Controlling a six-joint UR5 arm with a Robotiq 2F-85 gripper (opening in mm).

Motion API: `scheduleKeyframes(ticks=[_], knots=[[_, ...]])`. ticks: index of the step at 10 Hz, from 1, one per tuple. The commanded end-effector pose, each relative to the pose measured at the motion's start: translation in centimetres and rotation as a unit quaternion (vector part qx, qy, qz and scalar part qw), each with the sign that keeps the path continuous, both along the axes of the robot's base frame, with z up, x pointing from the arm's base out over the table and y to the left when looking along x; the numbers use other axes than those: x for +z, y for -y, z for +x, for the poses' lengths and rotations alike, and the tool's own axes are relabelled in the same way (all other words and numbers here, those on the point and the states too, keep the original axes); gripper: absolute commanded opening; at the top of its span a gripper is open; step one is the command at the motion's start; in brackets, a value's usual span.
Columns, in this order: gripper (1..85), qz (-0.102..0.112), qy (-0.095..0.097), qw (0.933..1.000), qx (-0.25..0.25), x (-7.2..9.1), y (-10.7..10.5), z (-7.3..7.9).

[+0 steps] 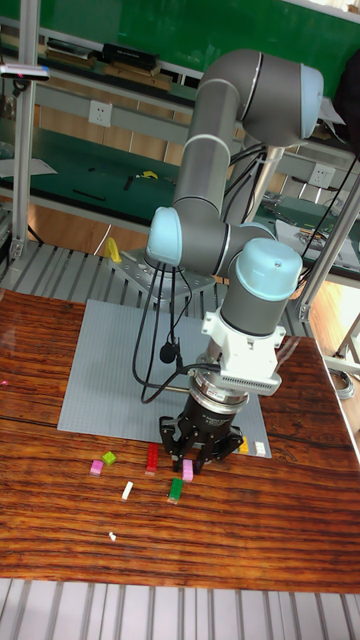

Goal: Build with small Lego blocks

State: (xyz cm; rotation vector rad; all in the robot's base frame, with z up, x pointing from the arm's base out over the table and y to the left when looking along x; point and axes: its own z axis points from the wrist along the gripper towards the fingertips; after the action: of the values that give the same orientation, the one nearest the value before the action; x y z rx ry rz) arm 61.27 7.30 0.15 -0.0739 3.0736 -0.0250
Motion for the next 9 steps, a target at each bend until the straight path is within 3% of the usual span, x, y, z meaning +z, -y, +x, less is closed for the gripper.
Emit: scheduleKeyframes(ticks=[1,9], knots=[[35.0,0.005,-0.003,0.9999,-0.009,-0.04,-0.11,-0.07],[29.3,0.007,0.003,0.9999,-0.014,0.24,-0.24,0.2]])
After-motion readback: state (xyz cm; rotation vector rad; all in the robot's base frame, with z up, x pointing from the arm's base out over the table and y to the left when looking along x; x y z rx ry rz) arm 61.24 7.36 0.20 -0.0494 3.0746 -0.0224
